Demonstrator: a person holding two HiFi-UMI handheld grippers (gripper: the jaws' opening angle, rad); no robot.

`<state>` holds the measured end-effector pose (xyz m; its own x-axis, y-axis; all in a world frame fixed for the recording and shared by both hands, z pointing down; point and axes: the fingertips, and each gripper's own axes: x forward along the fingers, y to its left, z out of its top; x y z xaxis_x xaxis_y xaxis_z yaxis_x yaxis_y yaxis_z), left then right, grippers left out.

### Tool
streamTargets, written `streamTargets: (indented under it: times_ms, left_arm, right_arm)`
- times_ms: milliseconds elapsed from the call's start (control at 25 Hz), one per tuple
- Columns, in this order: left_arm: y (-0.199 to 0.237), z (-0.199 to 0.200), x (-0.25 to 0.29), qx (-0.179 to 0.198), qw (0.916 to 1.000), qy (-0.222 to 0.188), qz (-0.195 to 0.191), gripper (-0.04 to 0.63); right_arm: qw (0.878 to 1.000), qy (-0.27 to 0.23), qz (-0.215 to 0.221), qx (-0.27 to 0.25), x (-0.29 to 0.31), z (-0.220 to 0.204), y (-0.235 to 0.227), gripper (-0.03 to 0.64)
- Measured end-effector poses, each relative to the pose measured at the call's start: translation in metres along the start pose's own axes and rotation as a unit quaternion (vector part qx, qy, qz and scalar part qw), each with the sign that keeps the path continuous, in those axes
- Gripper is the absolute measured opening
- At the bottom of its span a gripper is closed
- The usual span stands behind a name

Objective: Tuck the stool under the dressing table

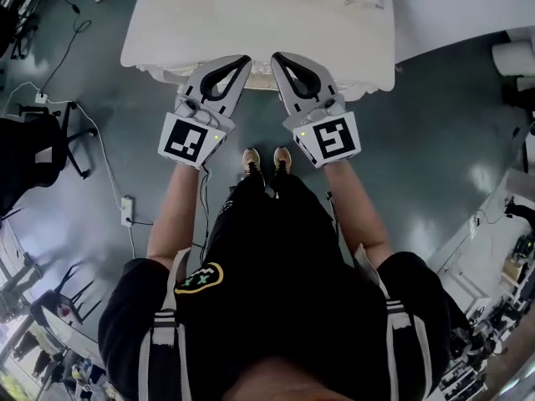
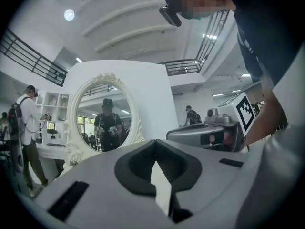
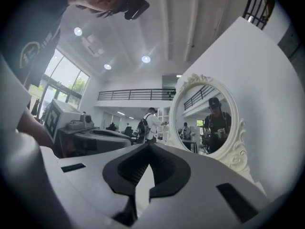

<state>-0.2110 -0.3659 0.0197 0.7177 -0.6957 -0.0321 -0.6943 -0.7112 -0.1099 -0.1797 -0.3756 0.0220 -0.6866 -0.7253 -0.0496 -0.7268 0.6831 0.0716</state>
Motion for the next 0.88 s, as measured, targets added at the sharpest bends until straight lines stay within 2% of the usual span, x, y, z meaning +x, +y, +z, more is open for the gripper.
streamTargets:
  times_ms: [240, 880]
  left_arm:
    - [-0.006, 0.02, -0.006, 0.02, 0.9998, -0.002, 0.006, 0.018]
    - [-0.003, 0.024, -0.008, 0.024, 0.9995, 0.001, 0.023, 0.018]
  right_arm:
    - [0.999, -0.015, 0.021, -0.02, -0.006, 0.026, 0.015, 0.022]
    - [0.999, -0.01, 0.028, -0.023, -0.008, 0.023, 0.014, 0.021]
